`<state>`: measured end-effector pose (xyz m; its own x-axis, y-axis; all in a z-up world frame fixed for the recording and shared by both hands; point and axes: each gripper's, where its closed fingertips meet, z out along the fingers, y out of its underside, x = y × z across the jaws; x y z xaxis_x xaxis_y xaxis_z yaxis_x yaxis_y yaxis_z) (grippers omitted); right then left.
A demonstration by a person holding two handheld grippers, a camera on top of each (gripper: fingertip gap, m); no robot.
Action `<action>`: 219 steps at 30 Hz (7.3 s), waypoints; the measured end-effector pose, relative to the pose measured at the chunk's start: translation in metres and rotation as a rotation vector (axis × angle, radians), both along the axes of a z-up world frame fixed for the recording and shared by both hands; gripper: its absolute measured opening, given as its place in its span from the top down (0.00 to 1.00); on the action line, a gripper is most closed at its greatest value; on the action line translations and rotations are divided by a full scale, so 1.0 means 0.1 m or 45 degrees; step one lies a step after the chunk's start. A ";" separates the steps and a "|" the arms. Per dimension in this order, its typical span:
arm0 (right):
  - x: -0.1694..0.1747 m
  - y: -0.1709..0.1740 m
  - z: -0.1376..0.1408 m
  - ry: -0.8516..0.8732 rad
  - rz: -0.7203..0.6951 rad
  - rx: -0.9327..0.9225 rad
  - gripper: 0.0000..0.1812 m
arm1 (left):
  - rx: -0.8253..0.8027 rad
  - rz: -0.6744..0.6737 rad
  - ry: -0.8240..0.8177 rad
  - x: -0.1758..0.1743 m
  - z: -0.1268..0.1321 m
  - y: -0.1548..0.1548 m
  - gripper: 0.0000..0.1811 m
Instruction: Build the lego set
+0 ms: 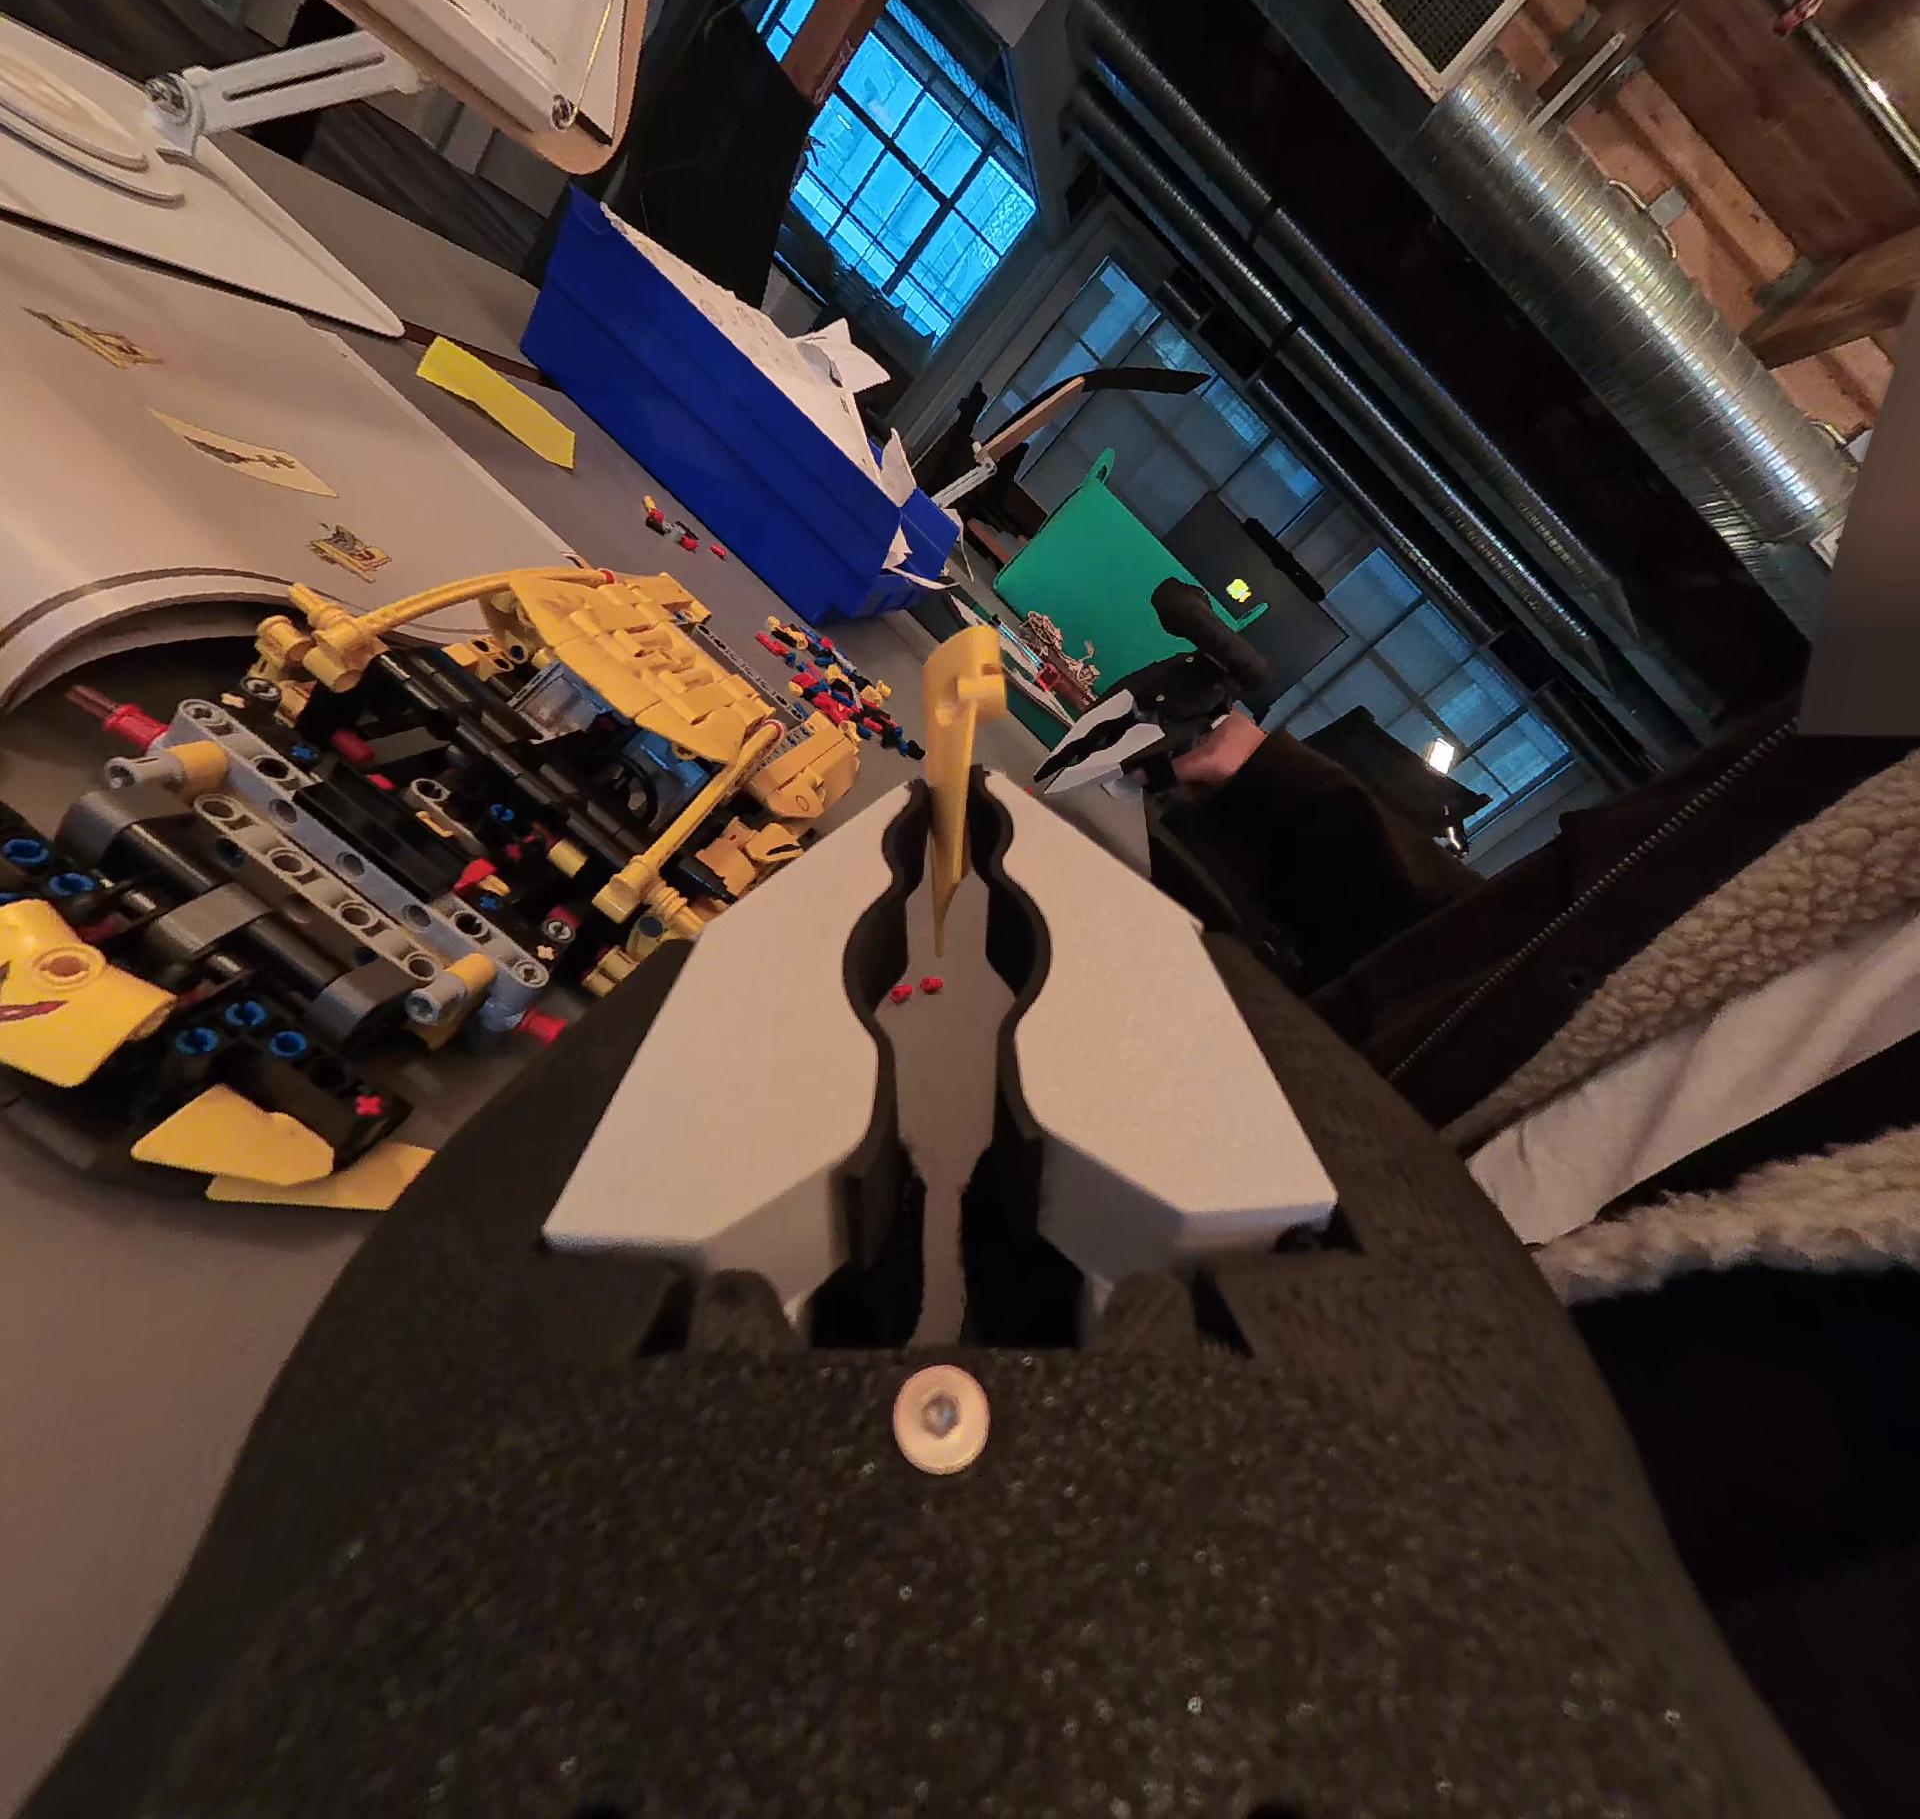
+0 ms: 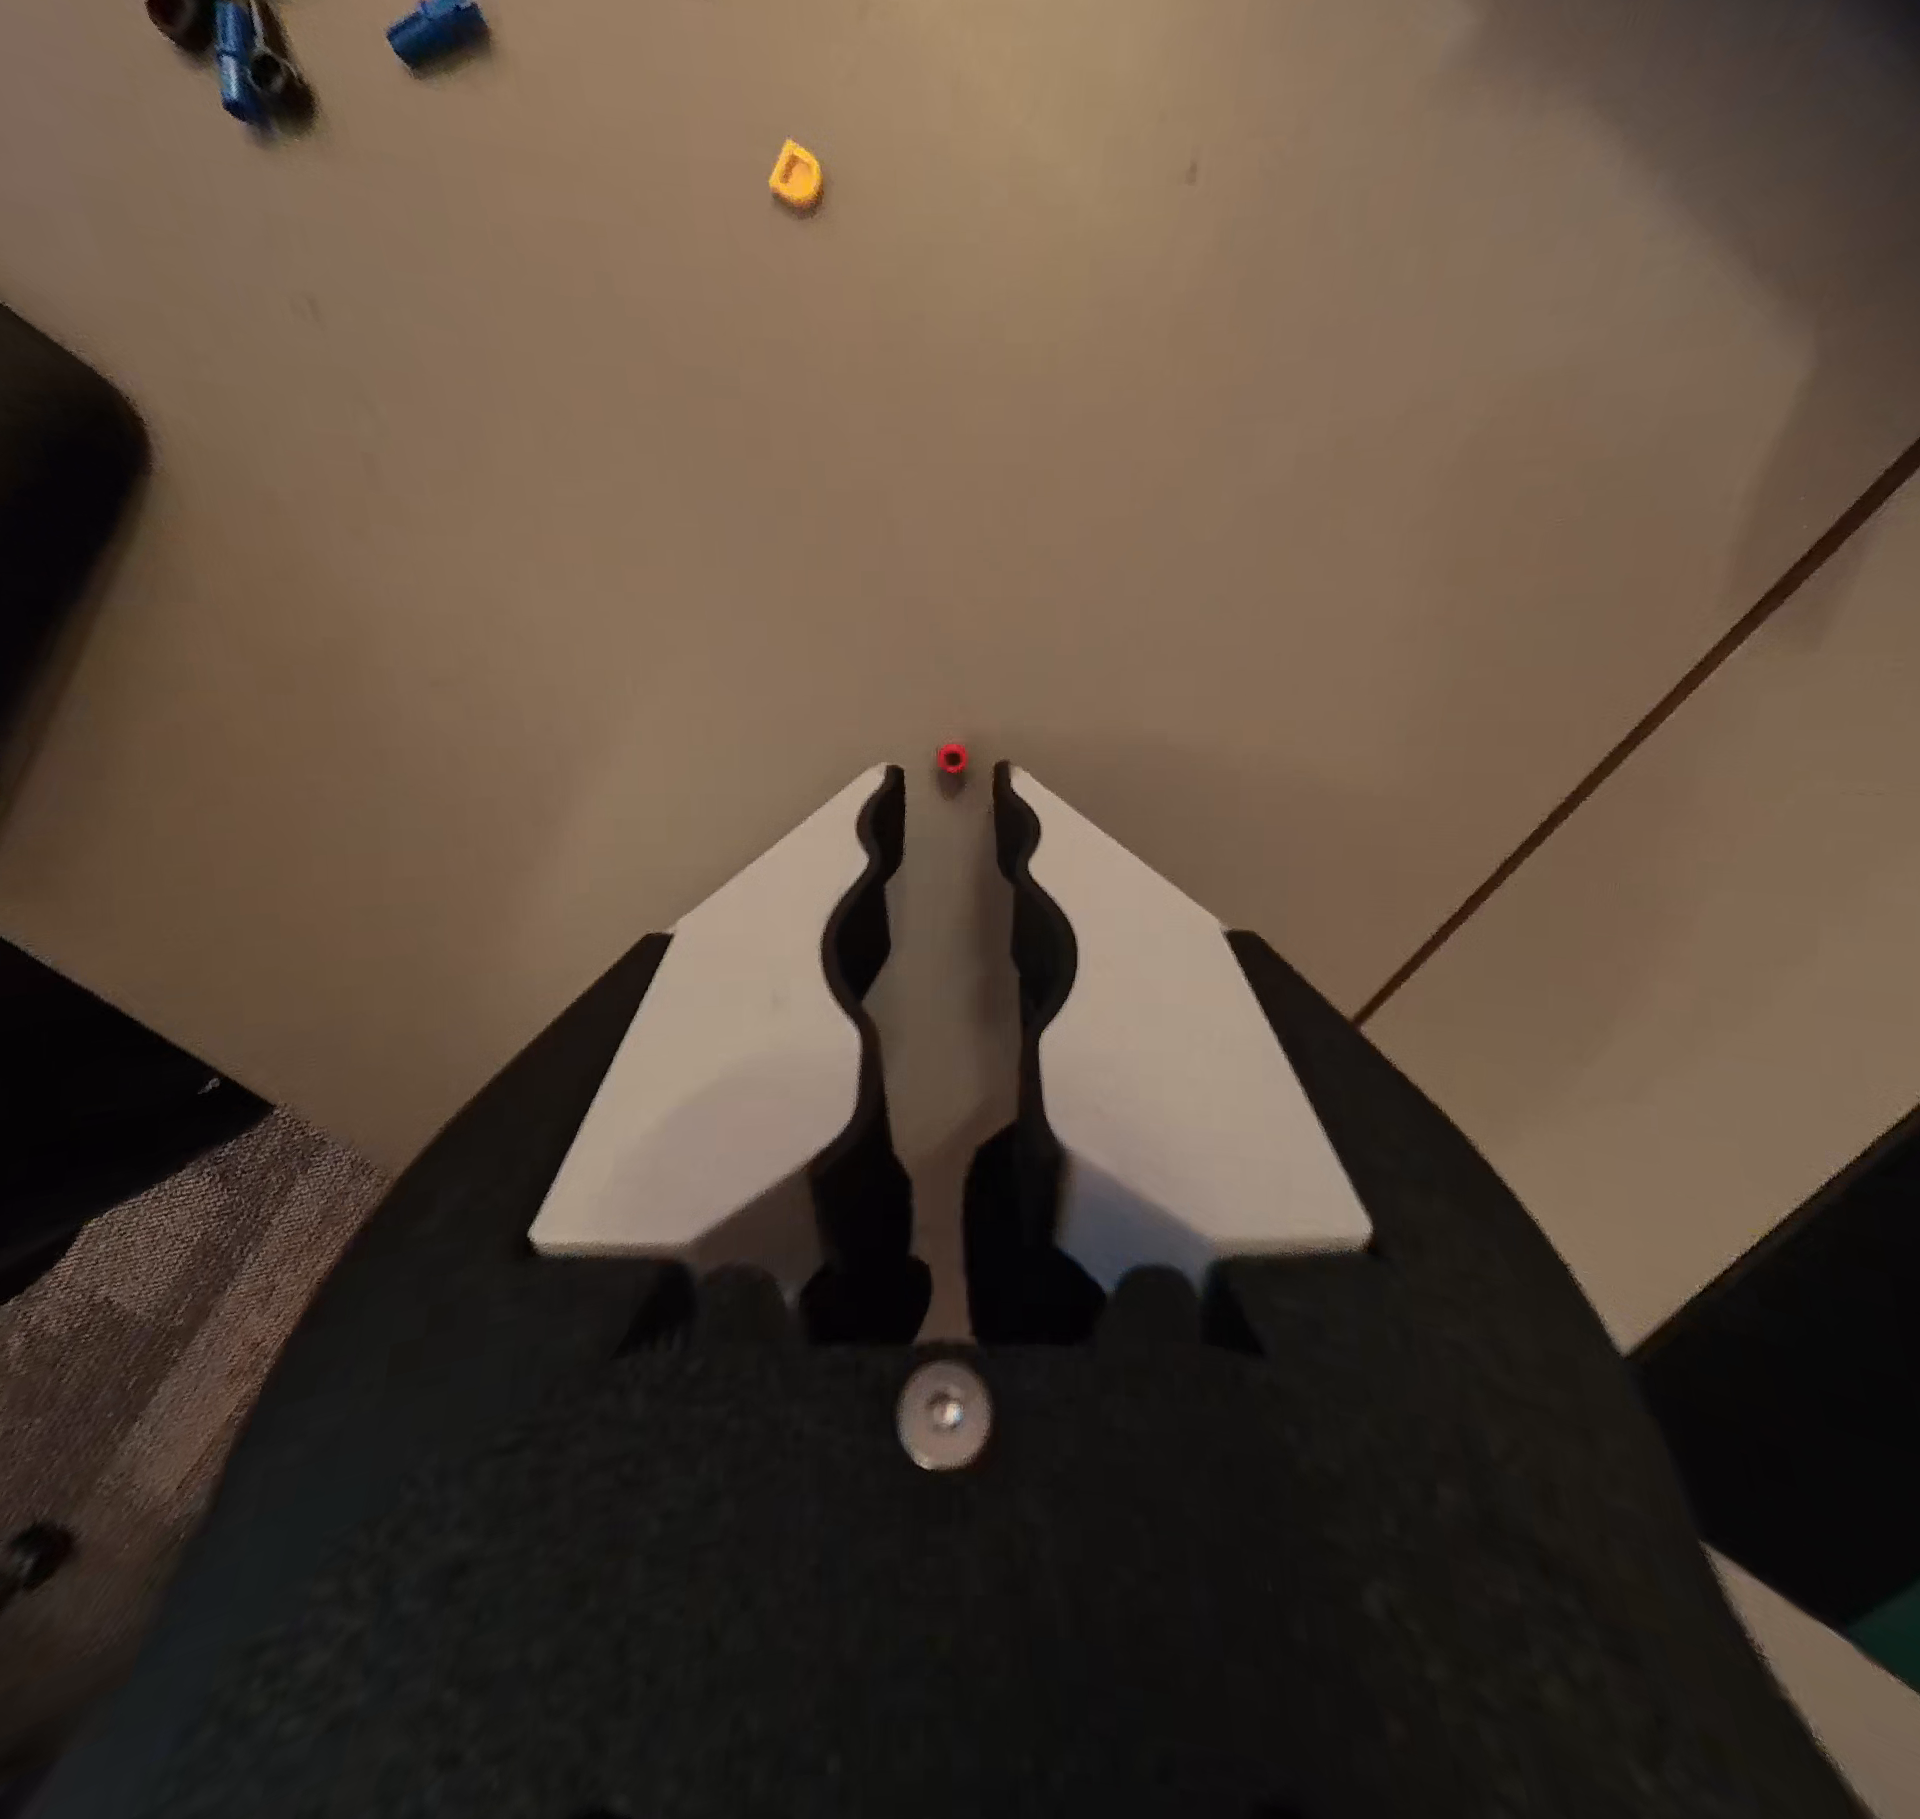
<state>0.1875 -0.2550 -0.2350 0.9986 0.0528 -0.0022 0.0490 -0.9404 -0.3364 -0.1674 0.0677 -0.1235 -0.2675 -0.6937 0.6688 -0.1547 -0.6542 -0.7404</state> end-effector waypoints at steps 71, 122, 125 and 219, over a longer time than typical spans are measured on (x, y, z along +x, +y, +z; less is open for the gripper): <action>-3.36 3.05 1.47 0.606 0.338 1.372 0.99 | -0.809 -0.120 -0.455 0.10 0.35 -0.08 0.96; -2.95 2.41 0.38 0.246 0.570 0.632 0.98 | -0.057 -0.013 0.075 -0.01 -0.10 -0.05 0.96; -3.24 2.84 1.08 0.470 0.514 1.021 0.98 | 0.035 -0.069 0.188 0.06 -0.26 -0.19 0.96; -2.52 2.39 1.21 0.730 0.380 1.003 0.98 | 0.077 -0.193 0.046 0.12 -0.02 -0.52 0.96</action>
